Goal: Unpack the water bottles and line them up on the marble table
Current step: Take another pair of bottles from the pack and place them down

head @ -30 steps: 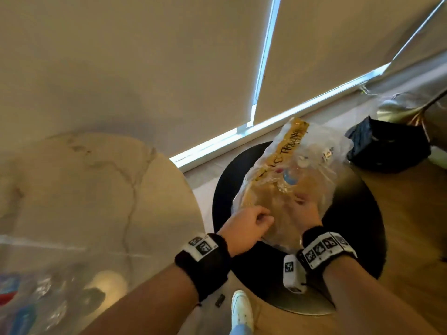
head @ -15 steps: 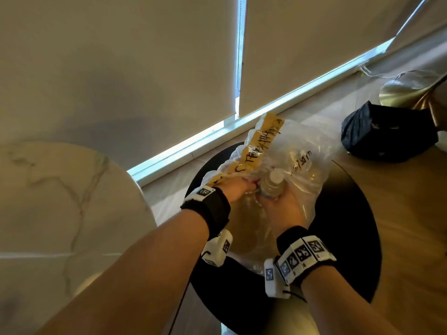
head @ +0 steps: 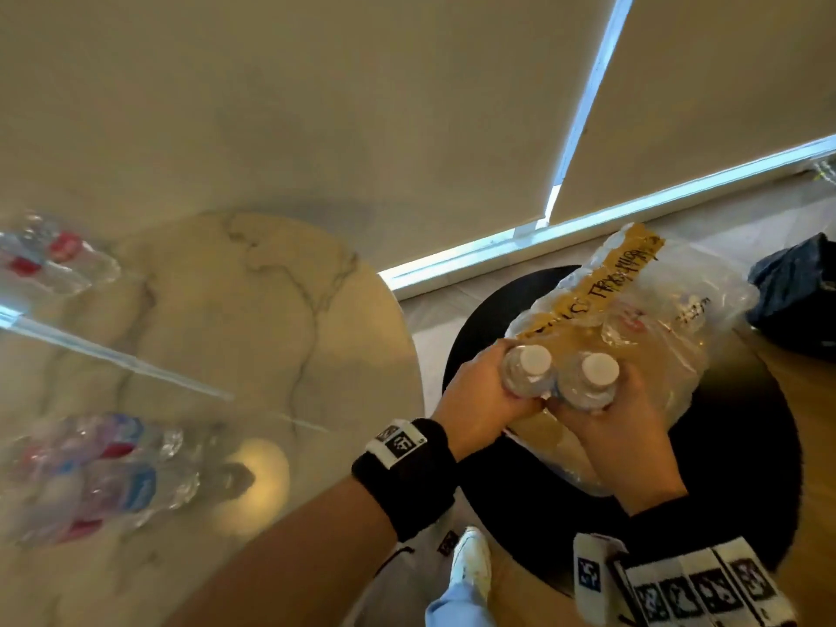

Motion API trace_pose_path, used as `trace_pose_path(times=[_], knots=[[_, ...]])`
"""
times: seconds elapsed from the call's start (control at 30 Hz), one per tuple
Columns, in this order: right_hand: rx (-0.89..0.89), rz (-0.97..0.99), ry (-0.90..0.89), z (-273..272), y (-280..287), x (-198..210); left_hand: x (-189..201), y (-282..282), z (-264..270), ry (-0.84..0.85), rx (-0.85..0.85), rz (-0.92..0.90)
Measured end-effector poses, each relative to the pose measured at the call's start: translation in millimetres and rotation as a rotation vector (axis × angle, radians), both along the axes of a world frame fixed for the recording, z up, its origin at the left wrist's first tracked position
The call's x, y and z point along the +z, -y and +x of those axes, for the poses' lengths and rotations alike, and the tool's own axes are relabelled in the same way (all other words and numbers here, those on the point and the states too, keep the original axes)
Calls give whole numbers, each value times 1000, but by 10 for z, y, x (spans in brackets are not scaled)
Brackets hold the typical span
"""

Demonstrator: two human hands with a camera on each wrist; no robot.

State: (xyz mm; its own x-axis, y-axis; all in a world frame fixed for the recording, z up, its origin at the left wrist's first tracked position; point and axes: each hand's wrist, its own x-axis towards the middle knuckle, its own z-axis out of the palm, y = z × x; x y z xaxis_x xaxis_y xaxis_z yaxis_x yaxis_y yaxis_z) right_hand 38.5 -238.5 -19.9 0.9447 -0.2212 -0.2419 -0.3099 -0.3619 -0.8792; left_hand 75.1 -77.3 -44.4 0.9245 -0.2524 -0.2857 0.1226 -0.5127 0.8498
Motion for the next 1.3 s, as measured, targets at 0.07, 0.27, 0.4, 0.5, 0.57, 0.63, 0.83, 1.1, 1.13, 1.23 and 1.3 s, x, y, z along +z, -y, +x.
trace_pose_path(times=[0.07,0.27,0.4,0.5,0.57,0.63,0.83,1.1,1.13,1.23,1.3], knots=[[86,-69,84,-125,-290,230,193,-377,-240,34,57,-35],[397,-60,77,-482,-1482,311,339,-1671,-1138,16,352,4],[528,33,15,-808,-2434,86,239,-2512,-1805,-55,550,101],[621,49,-18,-1002,-3048,-59,216,-2979,-2131,-67,652,101],[629,55,-44,-1083,-3318,-136,217,-3185,-2220,-60,709,88],[622,22,-57,-1129,-3474,-208,151,-3332,-2269,-67,723,62],[626,15,-58,-1188,-3599,-261,74,-3497,-2379,-61,711,57],[563,-85,-182,-1263,-3230,-183,103,-3665,-2536,-406,356,376],[531,-79,-178,-1265,-3101,-170,104,-3626,-2547,-390,295,439],[353,-70,-155,-1197,-2581,-149,176,-3311,-2445,-291,96,529],[194,-131,-115,-1068,-2147,-145,233,-2929,-2275,-201,-29,535]])
